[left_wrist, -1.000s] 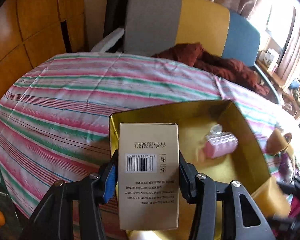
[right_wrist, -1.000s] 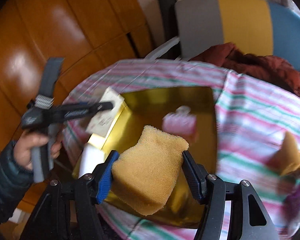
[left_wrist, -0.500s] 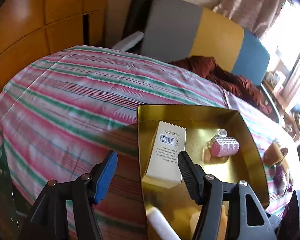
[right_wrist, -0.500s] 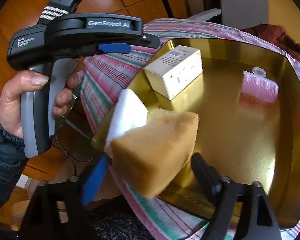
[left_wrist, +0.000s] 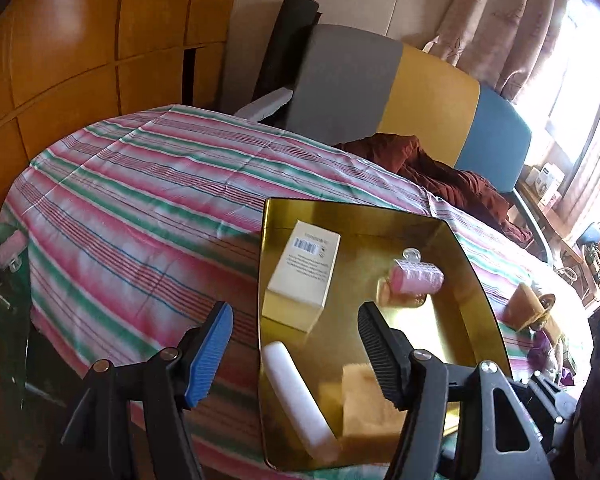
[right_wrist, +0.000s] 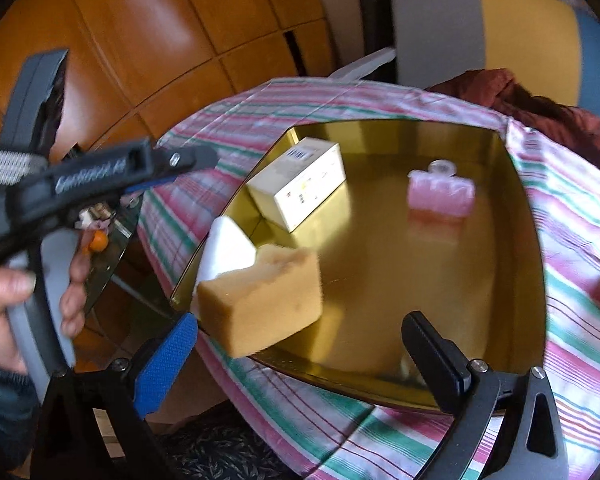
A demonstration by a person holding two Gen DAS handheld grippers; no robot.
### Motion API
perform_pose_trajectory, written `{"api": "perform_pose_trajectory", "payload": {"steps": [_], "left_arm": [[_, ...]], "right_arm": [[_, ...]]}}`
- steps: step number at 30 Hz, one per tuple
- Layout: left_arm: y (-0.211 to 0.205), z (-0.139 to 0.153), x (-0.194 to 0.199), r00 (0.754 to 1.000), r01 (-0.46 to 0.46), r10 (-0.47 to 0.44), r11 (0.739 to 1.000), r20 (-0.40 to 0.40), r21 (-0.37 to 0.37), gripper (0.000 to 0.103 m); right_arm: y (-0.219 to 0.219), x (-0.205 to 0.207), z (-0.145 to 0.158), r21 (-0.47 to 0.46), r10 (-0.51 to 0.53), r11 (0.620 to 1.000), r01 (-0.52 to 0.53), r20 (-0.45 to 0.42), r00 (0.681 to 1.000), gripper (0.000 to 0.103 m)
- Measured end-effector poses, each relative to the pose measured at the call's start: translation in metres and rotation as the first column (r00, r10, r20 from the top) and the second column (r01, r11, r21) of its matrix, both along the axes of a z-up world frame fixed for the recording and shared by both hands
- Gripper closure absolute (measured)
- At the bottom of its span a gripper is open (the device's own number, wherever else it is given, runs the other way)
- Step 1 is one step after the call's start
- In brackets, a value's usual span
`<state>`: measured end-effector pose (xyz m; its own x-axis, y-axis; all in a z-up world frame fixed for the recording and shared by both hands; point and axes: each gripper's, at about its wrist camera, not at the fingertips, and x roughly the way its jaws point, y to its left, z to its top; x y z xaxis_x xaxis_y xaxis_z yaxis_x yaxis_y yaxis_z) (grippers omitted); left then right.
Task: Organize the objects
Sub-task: 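Carry the box and sponge to the gold tray and release them, then move both tools back toward the remaining items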
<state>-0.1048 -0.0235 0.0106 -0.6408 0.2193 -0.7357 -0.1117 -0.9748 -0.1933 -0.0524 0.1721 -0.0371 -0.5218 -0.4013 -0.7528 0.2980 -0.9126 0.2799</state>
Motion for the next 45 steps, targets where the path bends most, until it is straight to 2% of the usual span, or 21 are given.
{"api": "perform_pose_trajectory", "payload": {"steps": [9,17,25,31,45], "left_arm": [[0.023,0.005,0.032,0.997,0.006,-0.013,0.996,-0.073,-0.089,0.032],[0.047,0.007,0.052,0.99,0.032,-0.054,0.985,-0.127,-0.171,0.032],[0.069,0.006,0.059,0.987,0.09,-0.113,0.977,-0.116,-0.192,0.032],[0.084,0.004,0.063,0.983,0.127,-0.151,0.971,-0.108,-0.204,0.032],[0.123,-0.002,0.073,0.965,0.222,-0.248,0.946,-0.086,-0.238,0.032]], "right_arm": [[0.015,0.017,0.019,0.063,-0.107,0.991,0.114,-0.11,0.988,0.0],[0.031,0.026,0.028,0.149,-0.198,0.963,0.227,-0.185,0.963,0.0],[0.063,0.029,0.034,0.195,-0.278,0.927,0.321,-0.219,0.935,0.0],[0.1,0.033,0.043,0.208,-0.353,0.89,0.406,-0.248,0.902,0.0],[0.161,0.049,0.051,0.228,-0.455,0.825,0.517,-0.273,0.847,0.0]]}}
